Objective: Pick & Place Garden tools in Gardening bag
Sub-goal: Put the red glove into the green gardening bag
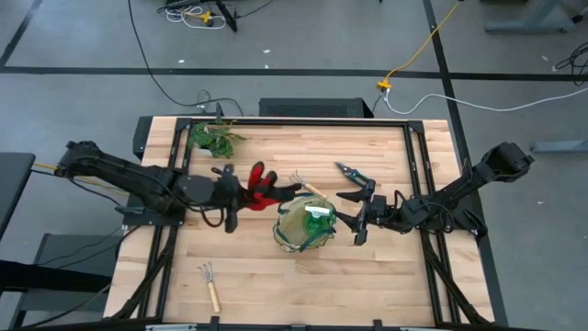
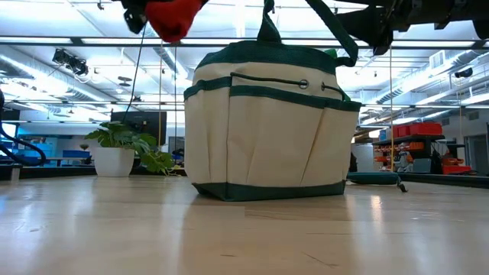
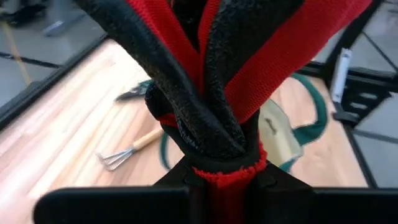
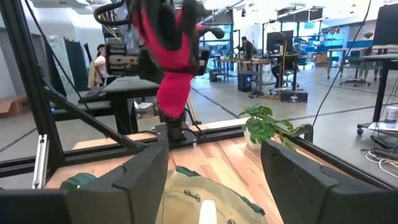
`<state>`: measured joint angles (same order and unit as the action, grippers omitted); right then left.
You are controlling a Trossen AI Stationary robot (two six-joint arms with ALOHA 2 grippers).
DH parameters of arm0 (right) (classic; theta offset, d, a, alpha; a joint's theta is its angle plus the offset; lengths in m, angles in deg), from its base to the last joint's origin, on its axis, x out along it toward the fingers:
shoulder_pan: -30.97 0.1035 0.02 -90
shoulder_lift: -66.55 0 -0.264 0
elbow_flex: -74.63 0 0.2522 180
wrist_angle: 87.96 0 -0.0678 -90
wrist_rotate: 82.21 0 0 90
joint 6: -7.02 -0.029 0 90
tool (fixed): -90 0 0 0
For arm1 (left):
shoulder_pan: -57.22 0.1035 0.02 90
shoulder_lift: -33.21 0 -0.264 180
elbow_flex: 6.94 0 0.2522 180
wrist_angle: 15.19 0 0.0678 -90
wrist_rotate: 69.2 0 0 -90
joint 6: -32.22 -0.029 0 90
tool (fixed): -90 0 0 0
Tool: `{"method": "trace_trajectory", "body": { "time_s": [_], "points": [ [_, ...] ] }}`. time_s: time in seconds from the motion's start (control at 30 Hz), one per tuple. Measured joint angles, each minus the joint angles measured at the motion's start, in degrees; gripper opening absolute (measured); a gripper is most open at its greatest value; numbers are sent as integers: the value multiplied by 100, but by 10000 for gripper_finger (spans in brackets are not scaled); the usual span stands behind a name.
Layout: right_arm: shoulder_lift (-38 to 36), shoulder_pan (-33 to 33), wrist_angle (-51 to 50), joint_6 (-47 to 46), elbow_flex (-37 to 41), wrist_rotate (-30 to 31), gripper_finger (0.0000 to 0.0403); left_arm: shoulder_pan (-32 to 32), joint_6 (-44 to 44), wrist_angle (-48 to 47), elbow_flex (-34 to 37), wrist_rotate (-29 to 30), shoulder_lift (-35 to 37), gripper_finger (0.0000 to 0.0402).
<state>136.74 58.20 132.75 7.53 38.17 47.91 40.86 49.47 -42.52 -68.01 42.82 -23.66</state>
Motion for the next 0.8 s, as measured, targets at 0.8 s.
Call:
{"method": "trace_trajectory", "body": {
  "time_s": [0.8],
  "points": [
    [0, 0, 188, -2, -2, -58, 258, 47, -1015, 3003, 0, -1062, -2258, 46]
  ]
}}
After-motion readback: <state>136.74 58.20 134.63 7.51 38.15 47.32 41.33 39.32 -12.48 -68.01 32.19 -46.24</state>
